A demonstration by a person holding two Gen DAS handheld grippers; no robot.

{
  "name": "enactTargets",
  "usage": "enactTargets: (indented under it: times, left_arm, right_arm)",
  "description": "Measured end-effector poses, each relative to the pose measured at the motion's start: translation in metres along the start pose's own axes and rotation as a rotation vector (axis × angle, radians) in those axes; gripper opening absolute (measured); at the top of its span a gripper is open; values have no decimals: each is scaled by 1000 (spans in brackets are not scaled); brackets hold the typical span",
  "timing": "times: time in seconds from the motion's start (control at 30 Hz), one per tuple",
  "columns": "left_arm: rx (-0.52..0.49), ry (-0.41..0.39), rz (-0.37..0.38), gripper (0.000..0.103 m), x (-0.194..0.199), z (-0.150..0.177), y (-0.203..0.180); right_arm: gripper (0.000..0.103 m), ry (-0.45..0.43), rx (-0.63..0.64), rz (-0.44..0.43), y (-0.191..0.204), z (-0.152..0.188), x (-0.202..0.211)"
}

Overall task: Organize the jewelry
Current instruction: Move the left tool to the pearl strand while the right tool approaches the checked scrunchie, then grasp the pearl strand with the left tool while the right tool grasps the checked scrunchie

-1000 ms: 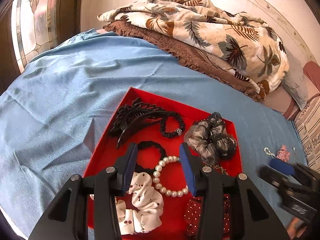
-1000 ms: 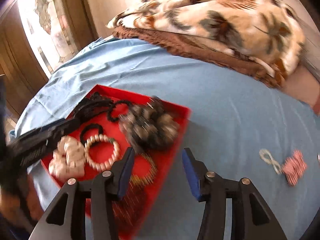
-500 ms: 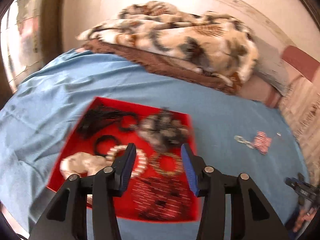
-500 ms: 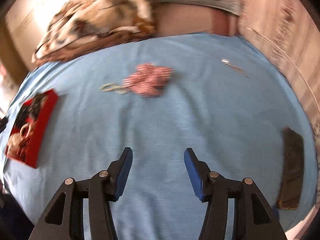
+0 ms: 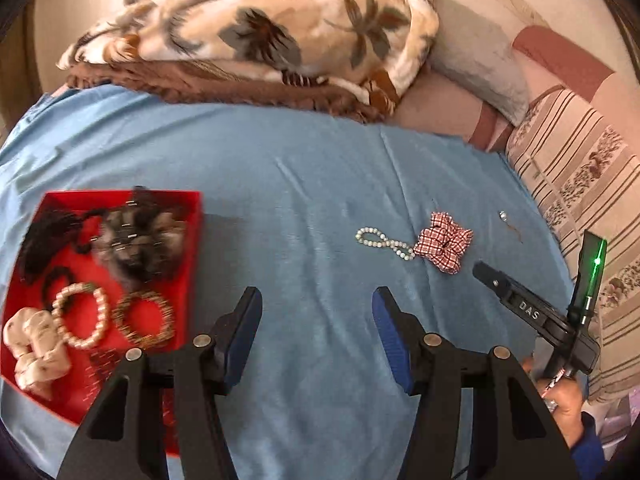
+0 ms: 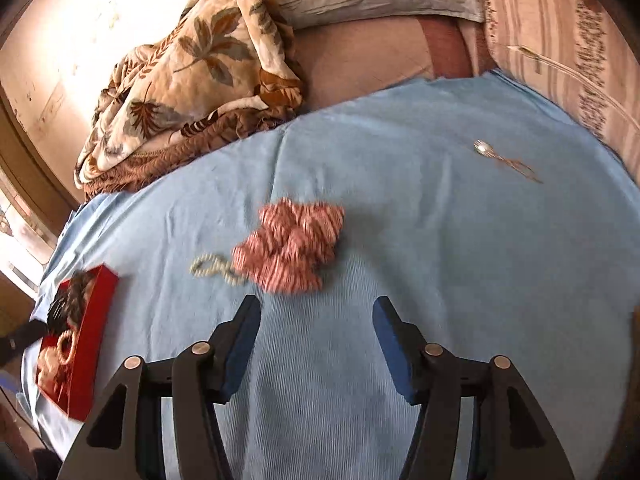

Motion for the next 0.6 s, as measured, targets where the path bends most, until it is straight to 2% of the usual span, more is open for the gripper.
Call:
enactTargets:
  times: [0.17,0.27,0.33,0.37,0.4,0.5,0.57,0.6]
  left_arm:
    - [-63,38,-28,56,-43,-15,-28]
    - [-88,58,-15,56,-71,-26,-46]
    - [-97,75,-4,56,-87,-31,-56]
    - [-106,85,4,56,-96,-33,-63]
    - [-116,93,7,56,-103,-35,-67]
    - [-145,101,-12,56,-123,-39,-74]
    - [-157,114,-23,55,-135,-41,-77]
    - [-161,127,-26,49,-141,-41,-78]
  right_arm:
    - [64,6,-48,-60,-12,-7,-27]
    - [63,-1,-52,-122,-8,-18,-33]
    - [48,-6,-35,-125,-8,-23,-35]
    - [28,11,-44,-144,-8,-25,-38]
    - [16,27,-63,-160,-9,-24,-41]
    - [9,38,-104,-169,-14,-22,-42]
    - [9,34,-107,-175,-13,-24,-40]
    - [9,31,-102,-173,-13,-25,-39]
Point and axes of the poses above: each gripper's, at about its wrist camera, not at the fingertips, and x roughly against the way its jaws point, y to its left, z to its underside, the point moved 8 cm from there along -x, roughly the way its jaws point, and after that the axes turned 9 degrees about -z, right-handed, at the moved point
